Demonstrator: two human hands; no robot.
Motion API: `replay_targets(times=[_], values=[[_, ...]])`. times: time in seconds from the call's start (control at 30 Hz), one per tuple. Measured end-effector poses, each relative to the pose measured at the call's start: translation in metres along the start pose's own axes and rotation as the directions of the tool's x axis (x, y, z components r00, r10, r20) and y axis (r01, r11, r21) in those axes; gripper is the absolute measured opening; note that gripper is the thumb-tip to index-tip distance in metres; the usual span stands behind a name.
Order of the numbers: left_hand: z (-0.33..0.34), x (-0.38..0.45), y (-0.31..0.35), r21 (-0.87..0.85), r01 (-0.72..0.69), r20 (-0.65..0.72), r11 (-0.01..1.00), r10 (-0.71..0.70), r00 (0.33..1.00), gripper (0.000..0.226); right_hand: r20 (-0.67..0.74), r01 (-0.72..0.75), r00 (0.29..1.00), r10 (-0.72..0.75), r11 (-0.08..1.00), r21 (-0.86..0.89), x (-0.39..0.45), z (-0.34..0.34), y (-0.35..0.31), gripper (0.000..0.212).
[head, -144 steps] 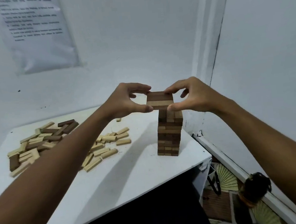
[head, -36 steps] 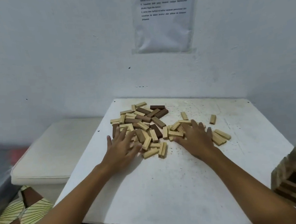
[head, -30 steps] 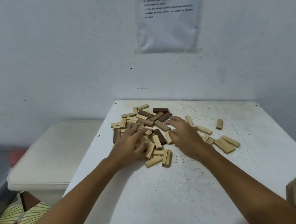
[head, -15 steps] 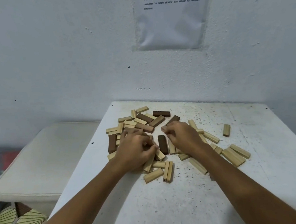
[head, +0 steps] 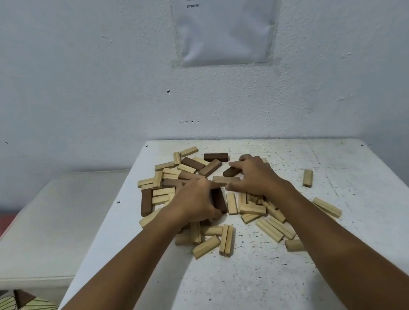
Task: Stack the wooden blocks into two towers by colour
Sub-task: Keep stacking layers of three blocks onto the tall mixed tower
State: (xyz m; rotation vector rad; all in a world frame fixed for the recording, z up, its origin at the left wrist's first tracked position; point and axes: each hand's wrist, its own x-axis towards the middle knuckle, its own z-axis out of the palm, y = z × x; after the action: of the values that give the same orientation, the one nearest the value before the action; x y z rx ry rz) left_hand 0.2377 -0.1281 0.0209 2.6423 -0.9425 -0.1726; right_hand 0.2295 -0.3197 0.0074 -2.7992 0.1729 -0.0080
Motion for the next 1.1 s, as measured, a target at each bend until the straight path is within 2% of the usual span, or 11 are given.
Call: replay_targets(times=[0.13,0.4,0.5,0.67,0.73,0.9,1.1], values=[[-0.002,0.0,0.0,0.008,-0.031,-0.026,1.0,0.031,0.999,0.052,-0.042,-0.024,0.999,0.023,1.0,-0.014,-0.004,0.0,-0.003,0.066],[-0.001,-0.004,0.003,-0.02,-0.013,-0.049,1.0,0.012,0.999,0.044,-0.143,-0.027,0.989,0.04,0.996,0.091,-0.011,0.003,-0.012,0.04],[-0.004,-0.006,0.006,-0.069,-0.011,-0.072,0.998,0.006,0.997,0.034,-0.227,-0.048,0.971,0.077,0.99,0.131,-0.015,0.003,-0.013,0.038],[-0.012,-0.019,0.011,-0.165,-0.018,-0.171,0.986,-0.011,0.985,0.046,-0.369,-0.058,0.922,0.113,0.986,0.157,-0.038,-0.004,-0.022,0.039],[-0.011,-0.03,0.015,-0.142,-0.042,-0.174,0.989,0.017,0.985,0.049,-0.375,-0.071,0.917,0.135,0.981,0.181,-0.058,-0.003,-0.027,0.039],[0.002,-0.077,0.018,-0.018,-0.064,-0.16,0.998,0.061,0.985,0.073,-0.35,-0.066,0.925,0.146,0.971,0.229,-0.125,0.006,-0.037,0.039],[0.016,-0.144,0.021,-0.082,-0.14,-0.239,0.987,0.117,0.964,0.087,-0.27,-0.042,0.957,0.109,0.969,0.242,-0.201,0.011,-0.037,0.037]])
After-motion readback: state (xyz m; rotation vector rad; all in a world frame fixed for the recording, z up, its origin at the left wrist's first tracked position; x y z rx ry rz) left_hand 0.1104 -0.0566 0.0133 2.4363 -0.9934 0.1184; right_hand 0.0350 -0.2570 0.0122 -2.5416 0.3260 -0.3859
